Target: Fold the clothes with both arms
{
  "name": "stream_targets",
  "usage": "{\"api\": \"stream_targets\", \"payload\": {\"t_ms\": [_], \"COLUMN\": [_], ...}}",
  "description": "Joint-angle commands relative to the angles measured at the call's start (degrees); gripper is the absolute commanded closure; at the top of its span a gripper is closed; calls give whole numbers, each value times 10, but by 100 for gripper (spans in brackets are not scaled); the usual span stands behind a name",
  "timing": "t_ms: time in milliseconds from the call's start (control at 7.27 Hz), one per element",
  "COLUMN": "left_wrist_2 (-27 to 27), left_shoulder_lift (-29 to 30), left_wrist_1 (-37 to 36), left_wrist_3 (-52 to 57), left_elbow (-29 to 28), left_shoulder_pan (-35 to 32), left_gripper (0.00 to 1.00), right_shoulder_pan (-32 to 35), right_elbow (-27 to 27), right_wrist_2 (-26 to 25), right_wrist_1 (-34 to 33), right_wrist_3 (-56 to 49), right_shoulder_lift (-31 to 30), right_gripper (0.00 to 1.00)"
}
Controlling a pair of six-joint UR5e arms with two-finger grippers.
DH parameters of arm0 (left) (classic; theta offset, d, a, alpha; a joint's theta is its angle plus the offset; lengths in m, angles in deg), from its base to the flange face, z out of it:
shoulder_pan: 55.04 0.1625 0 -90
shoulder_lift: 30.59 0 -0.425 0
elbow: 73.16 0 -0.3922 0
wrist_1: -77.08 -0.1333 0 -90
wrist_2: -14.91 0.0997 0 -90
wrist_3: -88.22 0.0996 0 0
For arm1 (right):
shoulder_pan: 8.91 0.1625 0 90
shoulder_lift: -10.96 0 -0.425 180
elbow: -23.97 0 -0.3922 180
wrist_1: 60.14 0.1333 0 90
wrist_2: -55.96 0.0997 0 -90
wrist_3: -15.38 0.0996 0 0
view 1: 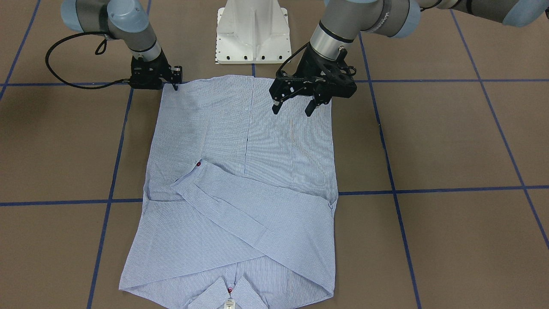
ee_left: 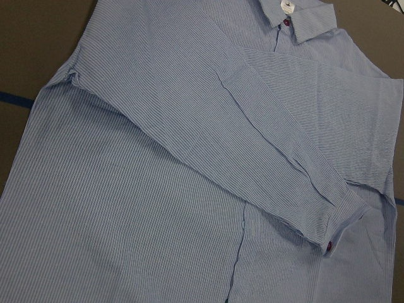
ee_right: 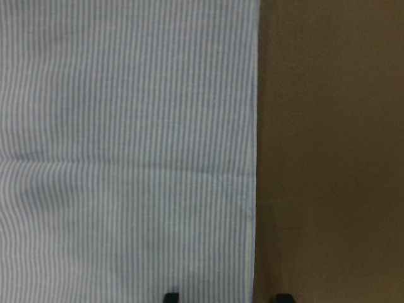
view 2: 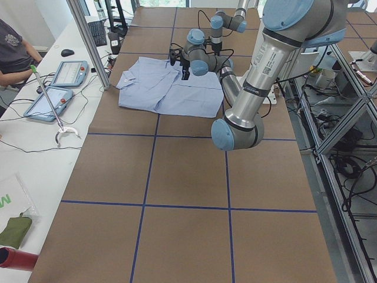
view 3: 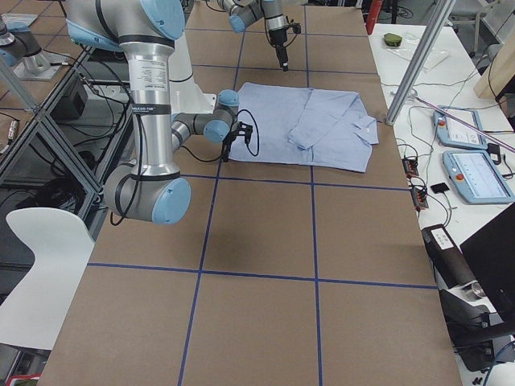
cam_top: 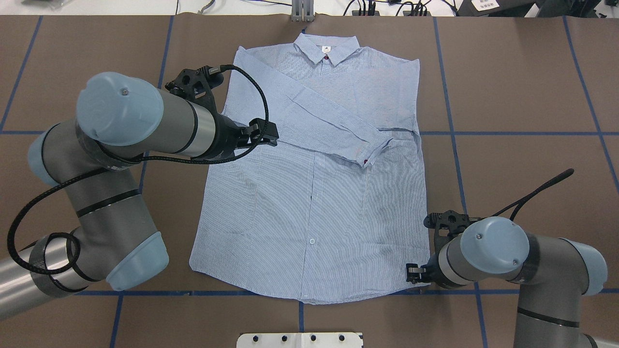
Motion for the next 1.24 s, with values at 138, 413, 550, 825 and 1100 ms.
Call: {"api": "stream_targets", "payload": {"t_ms": [138, 413, 550, 825, 1100], "left_wrist_2": [0, 5, 5, 7, 7], "left_shoulder_lift": [0, 0, 0, 0, 0], "left_wrist_1": [0, 0, 0, 0, 0], "left_wrist_3": [0, 0, 0, 0, 0], "left_elbow": [1, 2, 4, 5, 5], "left_shoulder_pan": [0, 0, -1, -1, -1], "left_gripper": [0, 0, 0, 0, 0], "right_shoulder_pan": [1, 1, 1, 1, 1], "right_elbow": [0, 3, 4, 4, 4], "right_wrist_2": [7, 9, 9, 12, 15], "right_wrist_1": [-1, -1, -2, -2, -2], "right_wrist_3": [0, 0, 0, 0, 0], "right_shoulder_lift": [0, -1, -1, -1, -1], "right_gripper": [44, 44, 45, 49, 79]}}
